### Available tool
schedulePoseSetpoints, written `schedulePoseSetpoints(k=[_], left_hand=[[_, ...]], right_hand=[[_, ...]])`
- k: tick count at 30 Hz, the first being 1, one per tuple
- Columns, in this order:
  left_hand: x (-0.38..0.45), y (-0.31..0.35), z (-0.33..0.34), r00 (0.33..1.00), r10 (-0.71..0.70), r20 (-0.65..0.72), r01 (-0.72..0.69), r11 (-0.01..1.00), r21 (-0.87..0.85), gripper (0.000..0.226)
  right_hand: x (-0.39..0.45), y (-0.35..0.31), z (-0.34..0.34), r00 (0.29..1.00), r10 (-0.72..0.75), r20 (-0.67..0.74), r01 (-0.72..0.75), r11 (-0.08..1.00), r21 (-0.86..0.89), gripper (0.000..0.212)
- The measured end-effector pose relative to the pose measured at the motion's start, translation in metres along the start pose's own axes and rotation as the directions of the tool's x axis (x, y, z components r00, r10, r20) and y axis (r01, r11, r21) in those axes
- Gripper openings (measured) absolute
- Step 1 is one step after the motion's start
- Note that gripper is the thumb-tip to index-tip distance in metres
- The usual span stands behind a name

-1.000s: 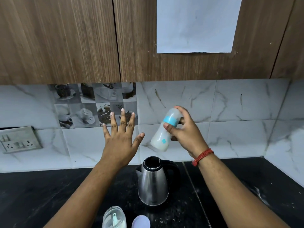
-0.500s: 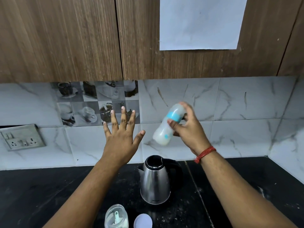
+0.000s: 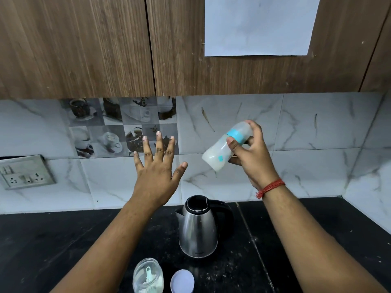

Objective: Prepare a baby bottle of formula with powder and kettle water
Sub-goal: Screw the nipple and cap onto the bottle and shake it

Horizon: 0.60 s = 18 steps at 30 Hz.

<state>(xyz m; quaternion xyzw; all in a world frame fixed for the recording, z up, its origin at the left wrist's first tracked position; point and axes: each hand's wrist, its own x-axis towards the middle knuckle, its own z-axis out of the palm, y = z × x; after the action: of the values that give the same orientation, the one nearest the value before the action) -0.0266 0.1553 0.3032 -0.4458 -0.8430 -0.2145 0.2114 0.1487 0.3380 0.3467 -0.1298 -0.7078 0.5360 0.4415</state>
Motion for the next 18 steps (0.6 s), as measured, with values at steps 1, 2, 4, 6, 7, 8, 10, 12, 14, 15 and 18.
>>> schedulePoseSetpoints(k=[1,2,4,6,7,8,10,12,14,15,18], left_hand=[[-0.001,0.001,0.001,1.000,-0.005,0.002,0.005,1.000,0.001,0.078],[-0.002,0.002,0.001,1.000,-0.005,0.007,0.005,1.000,0.011,0.078],[-0.004,0.003,0.003,1.000,0.001,0.018,-0.002,1.000,0.022,0.079],[-0.005,0.005,0.004,1.000,0.004,0.020,-0.004,1.000,0.006,0.079],[-0.006,0.005,0.004,1.000,0.006,0.018,-0.006,1.000,-0.003,0.079],[-0.006,0.006,0.004,1.000,0.012,0.013,-0.012,1.000,-0.010,0.079],[-0.007,0.007,0.004,1.000,0.023,0.013,-0.023,1.000,-0.018,0.078],[-0.008,0.007,0.006,1.000,0.022,0.016,-0.021,0.999,-0.030,0.078],[-0.009,0.007,0.009,0.999,0.013,0.029,-0.011,0.999,-0.047,0.078],[-0.010,0.008,0.011,0.999,0.010,0.043,-0.008,0.998,-0.055,0.078],[-0.016,0.010,0.018,0.997,0.014,0.076,-0.009,0.998,-0.058,0.078]], right_hand=[[-0.001,0.000,0.000,1.000,0.011,0.018,-0.012,1.000,0.022,0.058],[-0.003,0.000,0.001,0.998,0.017,0.064,-0.018,1.000,0.007,0.058],[-0.008,0.002,0.004,0.991,0.022,0.129,-0.020,1.000,-0.016,0.061],[-0.011,0.003,0.008,0.991,0.027,0.133,-0.028,1.000,0.008,0.064],[-0.012,0.004,0.009,0.991,0.028,0.134,-0.030,0.999,0.018,0.064],[-0.012,0.004,0.009,0.991,0.025,0.134,-0.028,0.999,0.022,0.065],[-0.013,0.005,0.009,0.990,0.030,0.136,-0.035,0.999,0.034,0.065],[-0.014,0.009,0.009,0.990,0.043,0.137,-0.049,0.998,0.042,0.065],[-0.015,0.013,0.010,0.989,0.055,0.140,-0.061,0.997,0.044,0.065],[-0.015,0.015,0.010,0.989,0.058,0.139,-0.065,0.997,0.047,0.065],[-0.019,0.022,0.011,0.988,0.078,0.135,-0.085,0.995,0.053,0.065]])
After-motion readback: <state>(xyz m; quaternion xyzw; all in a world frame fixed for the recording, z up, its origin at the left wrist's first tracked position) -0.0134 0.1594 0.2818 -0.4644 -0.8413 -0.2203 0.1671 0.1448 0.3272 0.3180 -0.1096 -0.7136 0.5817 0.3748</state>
